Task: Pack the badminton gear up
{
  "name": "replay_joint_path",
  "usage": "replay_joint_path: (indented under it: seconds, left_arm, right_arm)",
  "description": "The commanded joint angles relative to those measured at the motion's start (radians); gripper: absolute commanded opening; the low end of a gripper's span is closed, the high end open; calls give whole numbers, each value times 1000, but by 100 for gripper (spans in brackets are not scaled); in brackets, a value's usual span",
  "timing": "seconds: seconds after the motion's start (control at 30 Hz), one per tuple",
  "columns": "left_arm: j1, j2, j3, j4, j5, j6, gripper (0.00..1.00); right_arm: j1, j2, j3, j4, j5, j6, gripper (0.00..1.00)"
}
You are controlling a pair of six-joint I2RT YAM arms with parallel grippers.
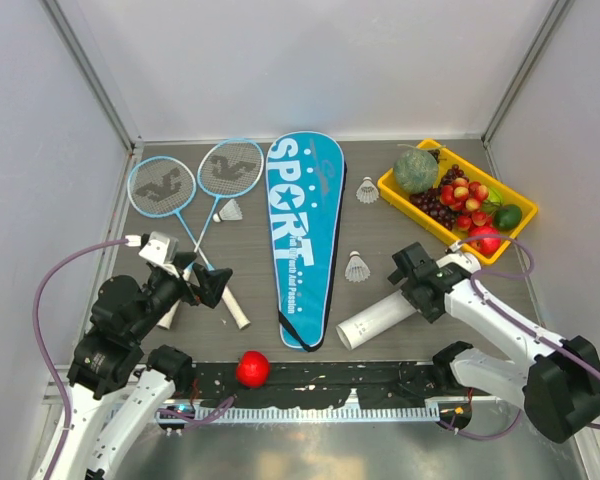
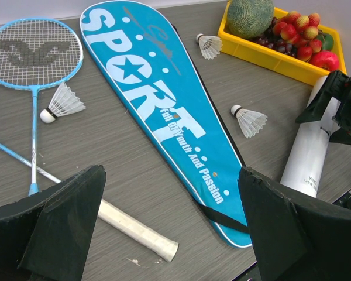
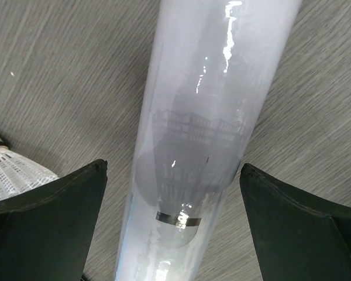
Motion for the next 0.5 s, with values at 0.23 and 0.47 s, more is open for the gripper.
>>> replay_joint_path:
  seconds: [0.23, 0.47]
  left_arm:
    - [-2, -6, -4, 42, 16, 3, 100]
    - [-2, -3, -3, 43, 19, 3, 100]
  right_arm:
    - [-29, 59, -32, 22, -22, 51, 90]
    - [-29, -19, -52, -28, -10, 107, 72]
